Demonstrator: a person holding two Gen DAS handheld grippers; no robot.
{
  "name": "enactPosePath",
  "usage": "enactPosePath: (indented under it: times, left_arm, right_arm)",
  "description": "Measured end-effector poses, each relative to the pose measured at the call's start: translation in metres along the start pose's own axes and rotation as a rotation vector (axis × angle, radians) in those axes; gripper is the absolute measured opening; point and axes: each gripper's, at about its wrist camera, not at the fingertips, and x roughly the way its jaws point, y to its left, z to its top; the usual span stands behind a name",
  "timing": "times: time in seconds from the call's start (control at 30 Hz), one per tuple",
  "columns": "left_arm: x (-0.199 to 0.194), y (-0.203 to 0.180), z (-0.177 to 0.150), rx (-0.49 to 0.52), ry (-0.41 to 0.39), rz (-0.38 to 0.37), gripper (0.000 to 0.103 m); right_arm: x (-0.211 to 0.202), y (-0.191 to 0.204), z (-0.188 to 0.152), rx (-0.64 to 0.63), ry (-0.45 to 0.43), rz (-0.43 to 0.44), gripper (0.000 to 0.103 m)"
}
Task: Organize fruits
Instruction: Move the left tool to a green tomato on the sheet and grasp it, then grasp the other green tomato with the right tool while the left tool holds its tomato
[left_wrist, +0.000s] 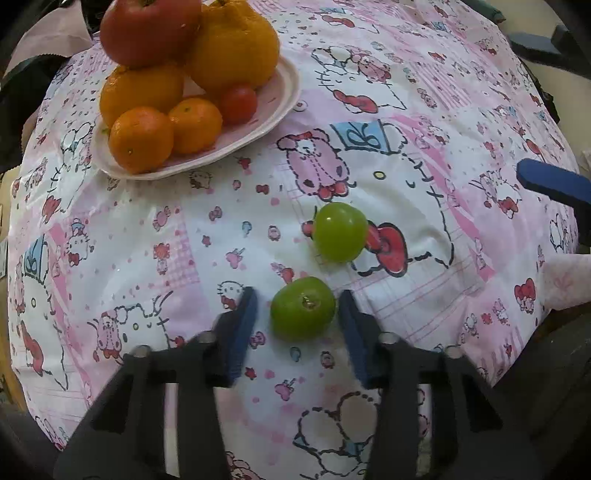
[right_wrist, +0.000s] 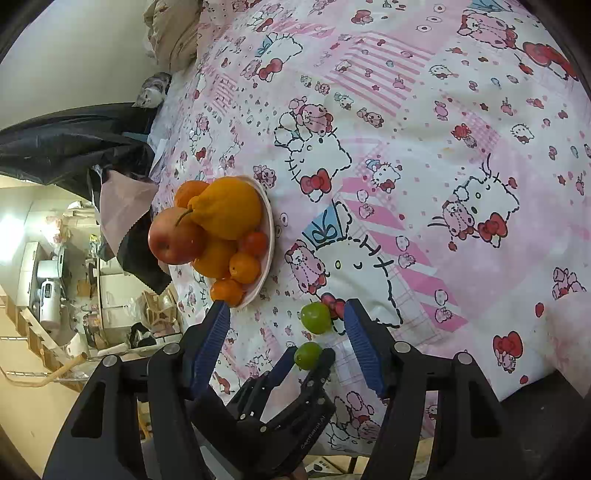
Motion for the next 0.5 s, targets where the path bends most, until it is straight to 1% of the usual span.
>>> enactPosePath:
  times: [0.07,0.23,0.33,0.5]
  left_arm:
    - [-0.002,0.002,0.000,-0.004,0.001,-0.025,0.028]
    - [-0.017,0.005,-0.001,-0.017,-0.016,-0.047,0.028]
    - [-0.032,0.010,0.000,-0.038,-0.033,-0.069,0.028]
    - [-0.063,0.020,0.003,-0.046,-0.066,-0.086,0.028]
  right_arm:
    - [0.000,0.000,0.000,-0.001,-0.002,-0.002,0.068]
    - [0.000,-0.001,0.001,0.005,-0.010,-0.011,0.068]
    - [0.001,0.001,0.000,0.000,-0.011,-0.014,0.068]
    - [0.002,0.004,0.000,-0.011,-0.014,-0.025,0.068]
